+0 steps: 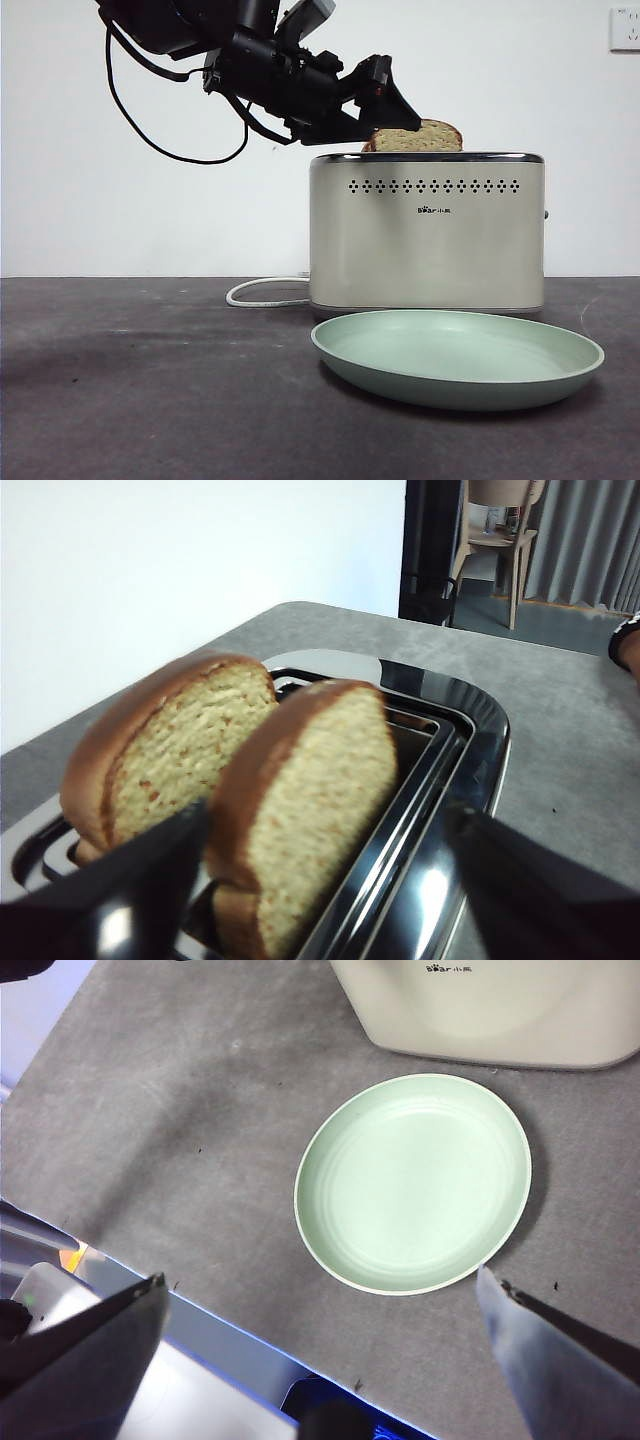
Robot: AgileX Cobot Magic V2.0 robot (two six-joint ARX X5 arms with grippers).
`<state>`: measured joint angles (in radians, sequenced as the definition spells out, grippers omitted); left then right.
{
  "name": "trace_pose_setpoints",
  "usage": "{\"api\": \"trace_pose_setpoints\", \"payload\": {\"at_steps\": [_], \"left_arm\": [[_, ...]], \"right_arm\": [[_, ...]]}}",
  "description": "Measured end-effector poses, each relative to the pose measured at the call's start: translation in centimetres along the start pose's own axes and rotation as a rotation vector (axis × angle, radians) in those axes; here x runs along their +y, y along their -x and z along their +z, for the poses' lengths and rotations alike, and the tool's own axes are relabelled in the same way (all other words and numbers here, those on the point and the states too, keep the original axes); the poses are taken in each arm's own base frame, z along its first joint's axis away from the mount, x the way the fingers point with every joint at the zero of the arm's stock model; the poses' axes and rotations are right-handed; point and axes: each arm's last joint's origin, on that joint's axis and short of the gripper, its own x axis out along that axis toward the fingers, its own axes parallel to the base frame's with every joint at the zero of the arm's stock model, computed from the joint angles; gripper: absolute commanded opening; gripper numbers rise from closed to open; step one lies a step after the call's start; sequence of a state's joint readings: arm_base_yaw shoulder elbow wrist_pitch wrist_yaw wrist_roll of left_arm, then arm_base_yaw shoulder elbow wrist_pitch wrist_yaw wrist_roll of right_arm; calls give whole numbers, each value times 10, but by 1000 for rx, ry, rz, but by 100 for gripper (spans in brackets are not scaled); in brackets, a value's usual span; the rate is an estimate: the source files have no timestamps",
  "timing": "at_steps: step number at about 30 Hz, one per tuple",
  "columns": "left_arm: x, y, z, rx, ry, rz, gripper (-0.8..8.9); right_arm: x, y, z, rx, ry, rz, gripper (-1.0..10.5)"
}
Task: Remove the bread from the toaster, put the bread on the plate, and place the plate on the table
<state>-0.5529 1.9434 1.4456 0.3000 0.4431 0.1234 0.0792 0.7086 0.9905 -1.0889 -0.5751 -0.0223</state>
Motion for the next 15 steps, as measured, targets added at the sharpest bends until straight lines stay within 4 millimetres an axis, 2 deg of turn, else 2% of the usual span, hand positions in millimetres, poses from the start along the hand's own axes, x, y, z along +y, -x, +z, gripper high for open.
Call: {"api": "trace_pose_setpoints", "payload": {"at_steps": [3, 8, 11, 15], "left_arm": [[0, 0, 2, -13, -6, 0, 121], [0, 0, 1, 1, 0, 8, 101], [0, 0, 1, 12, -3, 10, -7], [0, 0, 1, 16, -12, 9, -6]], "right_arm": [[0, 0, 0, 0, 0, 0, 717], [0, 0, 0, 0, 0, 0, 717], [0, 0, 0, 0, 0, 0, 717], [0, 0, 0, 0, 0, 0, 716]]}}
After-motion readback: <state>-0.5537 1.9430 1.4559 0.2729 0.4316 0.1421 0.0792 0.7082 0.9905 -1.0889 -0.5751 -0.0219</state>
